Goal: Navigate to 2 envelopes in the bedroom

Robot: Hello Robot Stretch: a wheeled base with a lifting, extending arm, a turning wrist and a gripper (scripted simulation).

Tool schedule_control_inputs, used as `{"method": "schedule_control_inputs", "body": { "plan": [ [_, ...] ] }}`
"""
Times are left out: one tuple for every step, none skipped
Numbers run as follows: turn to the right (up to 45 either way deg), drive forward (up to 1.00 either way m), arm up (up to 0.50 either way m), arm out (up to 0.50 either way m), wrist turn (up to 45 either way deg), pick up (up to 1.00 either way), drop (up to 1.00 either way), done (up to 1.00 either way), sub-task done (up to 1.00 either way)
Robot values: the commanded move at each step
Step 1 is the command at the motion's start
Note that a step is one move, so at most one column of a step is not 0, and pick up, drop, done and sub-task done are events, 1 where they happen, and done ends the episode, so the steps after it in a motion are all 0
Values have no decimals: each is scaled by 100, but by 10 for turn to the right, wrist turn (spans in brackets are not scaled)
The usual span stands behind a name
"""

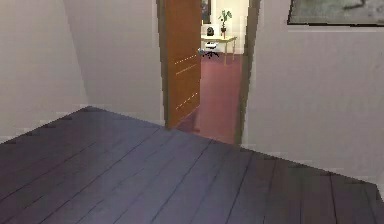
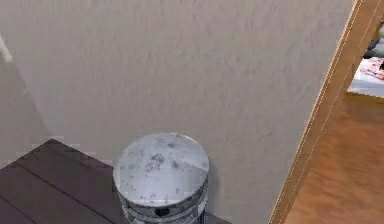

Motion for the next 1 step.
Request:
{"method": "schedule_control_inputs", "body": {
  "plan": [
    [0,100,0,0,0,0,0,0,0]
  ]
}}
